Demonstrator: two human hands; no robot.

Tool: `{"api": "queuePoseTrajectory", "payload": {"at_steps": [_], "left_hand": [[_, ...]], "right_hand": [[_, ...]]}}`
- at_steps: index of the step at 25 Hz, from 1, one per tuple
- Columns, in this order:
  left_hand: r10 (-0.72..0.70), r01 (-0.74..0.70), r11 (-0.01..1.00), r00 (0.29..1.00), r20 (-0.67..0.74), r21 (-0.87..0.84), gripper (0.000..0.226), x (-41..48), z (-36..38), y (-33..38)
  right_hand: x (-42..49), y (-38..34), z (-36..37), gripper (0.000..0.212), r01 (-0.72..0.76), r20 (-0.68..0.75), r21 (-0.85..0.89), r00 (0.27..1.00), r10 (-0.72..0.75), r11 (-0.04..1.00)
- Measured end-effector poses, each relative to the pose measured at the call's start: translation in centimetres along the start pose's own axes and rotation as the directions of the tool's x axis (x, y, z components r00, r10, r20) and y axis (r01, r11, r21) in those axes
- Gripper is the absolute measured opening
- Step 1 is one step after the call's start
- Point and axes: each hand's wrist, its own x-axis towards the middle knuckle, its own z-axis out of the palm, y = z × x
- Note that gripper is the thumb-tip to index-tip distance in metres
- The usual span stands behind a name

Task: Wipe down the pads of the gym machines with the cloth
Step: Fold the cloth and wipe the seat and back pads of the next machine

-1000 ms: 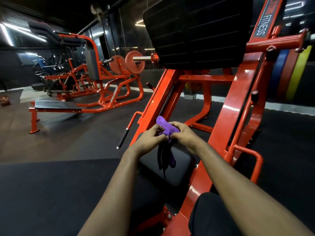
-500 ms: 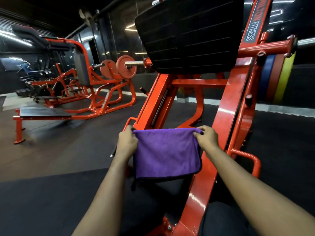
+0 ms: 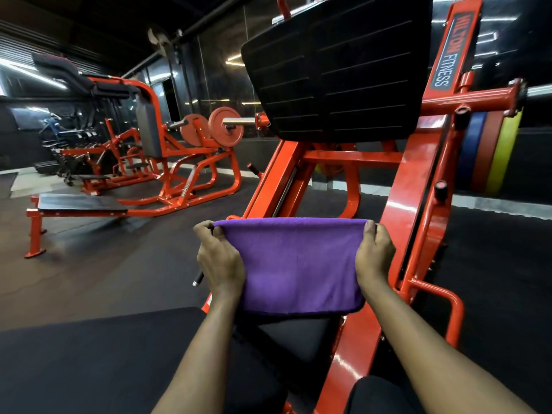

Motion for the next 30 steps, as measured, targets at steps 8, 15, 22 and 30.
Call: {"api": "queuePoseTrajectory", "payload": {"at_steps": [8,15,22,30], "left_hand": [[0.073,-0.077,0.995,0.996,-0.057,-0.064,0.012,0.0,-1.2,-1.0],[0.412,-0.385,0.891,0.908,0.074,-0.240,0.014,3.5,-2.6,2.8],[0.109,-0.136,0.988,0.944,0.311,0.066,0.032,6.7,-3.0,-1.6],[0.036,-0.064,0.989,0.978,0.204,0.136,0.025,5.3,-2.6,-3.0]], "right_hand": [[0.5,0.5,-0.1,0.028,0.181,0.130,0.011,0.975,-0.181,0.983],[3.6,-6.2,-2.1,0.014,-0.160,0.796,0.317,0.581,-0.171,0.935],[4.9,-2.7,0.9,0.022,-0.182,0.609,0.127,0.790,0.069,0.975],[3.8,0.1,1.8,0.031,-0.148,0.466,-0.041,0.872,0.150,0.988]]}}
